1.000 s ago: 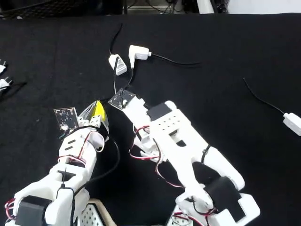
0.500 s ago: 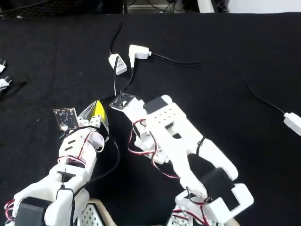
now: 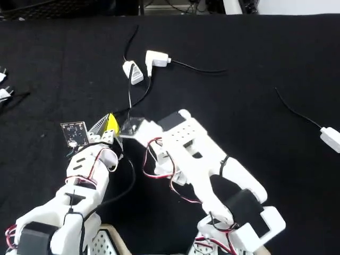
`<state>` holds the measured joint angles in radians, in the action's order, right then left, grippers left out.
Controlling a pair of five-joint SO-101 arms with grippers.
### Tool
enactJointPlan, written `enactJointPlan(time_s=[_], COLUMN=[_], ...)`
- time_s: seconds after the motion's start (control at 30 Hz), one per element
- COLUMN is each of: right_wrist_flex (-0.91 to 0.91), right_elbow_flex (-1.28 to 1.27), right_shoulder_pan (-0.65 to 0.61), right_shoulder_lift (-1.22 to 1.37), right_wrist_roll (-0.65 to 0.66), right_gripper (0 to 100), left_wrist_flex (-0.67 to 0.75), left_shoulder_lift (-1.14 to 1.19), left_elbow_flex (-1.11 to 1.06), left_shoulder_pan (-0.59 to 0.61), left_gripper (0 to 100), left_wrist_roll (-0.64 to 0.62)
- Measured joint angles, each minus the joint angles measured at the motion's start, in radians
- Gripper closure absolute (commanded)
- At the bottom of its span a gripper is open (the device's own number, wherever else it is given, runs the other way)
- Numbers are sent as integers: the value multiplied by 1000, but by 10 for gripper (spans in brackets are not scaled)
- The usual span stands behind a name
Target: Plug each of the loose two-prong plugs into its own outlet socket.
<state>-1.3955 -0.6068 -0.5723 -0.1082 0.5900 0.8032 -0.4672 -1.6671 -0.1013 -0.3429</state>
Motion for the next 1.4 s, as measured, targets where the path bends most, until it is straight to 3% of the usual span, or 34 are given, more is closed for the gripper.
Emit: enactJointPlan(time_s=[0.33,0.4,0.53,0.83,1.13,1.4], right_wrist_flex=[238,279,308,342,193,63], right_elbow_flex=[-167,-193,-216,-212,114,511], right_shoulder_pan=[-2,-2,-2,8,83,133], right_shoulder_lift=[0,0,-2,-2,38,272], right_wrist_roll=[20,20,20,-5,-55,-58], right_gripper=[747,792,979,986,986,986], left_wrist_flex=[0,0,0,0,0,0], left_shoulder_lift=[0,0,0,0,0,0], left_elbow_flex=[0,0,0,0,0,0], left_shoulder_pan=[3,3,6,6,6,6], left_gripper=[970,970,970,970,970,970], left_wrist_roll=[2,2,0,0,0,0])
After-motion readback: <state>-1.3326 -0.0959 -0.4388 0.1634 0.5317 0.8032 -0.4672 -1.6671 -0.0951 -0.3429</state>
